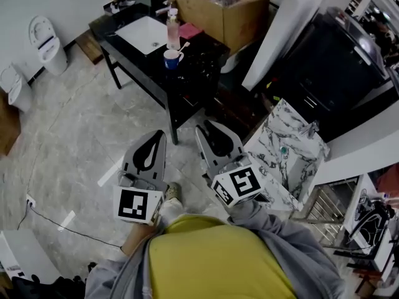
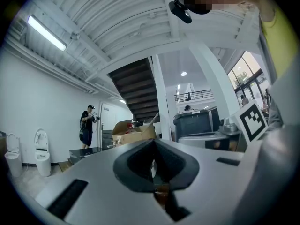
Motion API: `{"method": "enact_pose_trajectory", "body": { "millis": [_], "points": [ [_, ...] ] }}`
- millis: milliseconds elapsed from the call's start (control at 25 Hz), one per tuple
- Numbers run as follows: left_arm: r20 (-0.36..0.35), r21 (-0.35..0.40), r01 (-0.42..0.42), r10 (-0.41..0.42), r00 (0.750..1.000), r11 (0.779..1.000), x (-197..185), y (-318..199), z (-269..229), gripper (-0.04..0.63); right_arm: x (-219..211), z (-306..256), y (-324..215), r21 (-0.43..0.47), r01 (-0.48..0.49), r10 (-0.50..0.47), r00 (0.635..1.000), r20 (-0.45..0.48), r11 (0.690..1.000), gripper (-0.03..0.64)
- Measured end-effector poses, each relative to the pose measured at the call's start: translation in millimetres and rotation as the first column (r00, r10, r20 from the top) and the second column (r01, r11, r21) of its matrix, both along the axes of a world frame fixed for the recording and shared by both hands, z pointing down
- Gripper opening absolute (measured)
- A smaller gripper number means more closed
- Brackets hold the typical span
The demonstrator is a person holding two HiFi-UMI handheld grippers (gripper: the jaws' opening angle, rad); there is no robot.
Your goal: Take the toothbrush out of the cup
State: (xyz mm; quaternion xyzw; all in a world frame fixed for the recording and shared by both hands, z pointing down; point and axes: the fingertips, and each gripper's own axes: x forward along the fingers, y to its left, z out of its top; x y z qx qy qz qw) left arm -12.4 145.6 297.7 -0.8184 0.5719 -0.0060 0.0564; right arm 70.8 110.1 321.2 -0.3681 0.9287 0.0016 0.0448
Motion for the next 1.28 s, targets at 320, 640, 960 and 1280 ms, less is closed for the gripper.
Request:
{"method": "enact_pose_trajectory", "body": {
  "millis": [320,640,960,1280],
  "points": [
    [-0.011,0.014,-0.061,0.062,0.998,0.998,-51,-78,-5,0.002,-50,-4,-76,0.001,-0.056,0.056,0.998,0.009,0.998,0.104],
    [-0.037,-0.002,-0.123,0.123,0.992,0.992,-81,-124,1,0.002,-78,6,-118,-0.03,-0.128,0.128,0.992,0.01,0.991,0.11],
    [-0.056,-0.048,-0.145,0.142,0.988,0.988,-96,-147,16,0.002,-89,20,-143,-0.082,-0.159,0.161,0.987,0.008,0.984,0.112],
    [-0.069,-0.057,-0.143,0.139,0.988,0.988,-105,-184,25,0.002,-100,28,-184,-0.078,-0.143,0.144,0.99,0.005,0.987,0.11]
  ]
}}
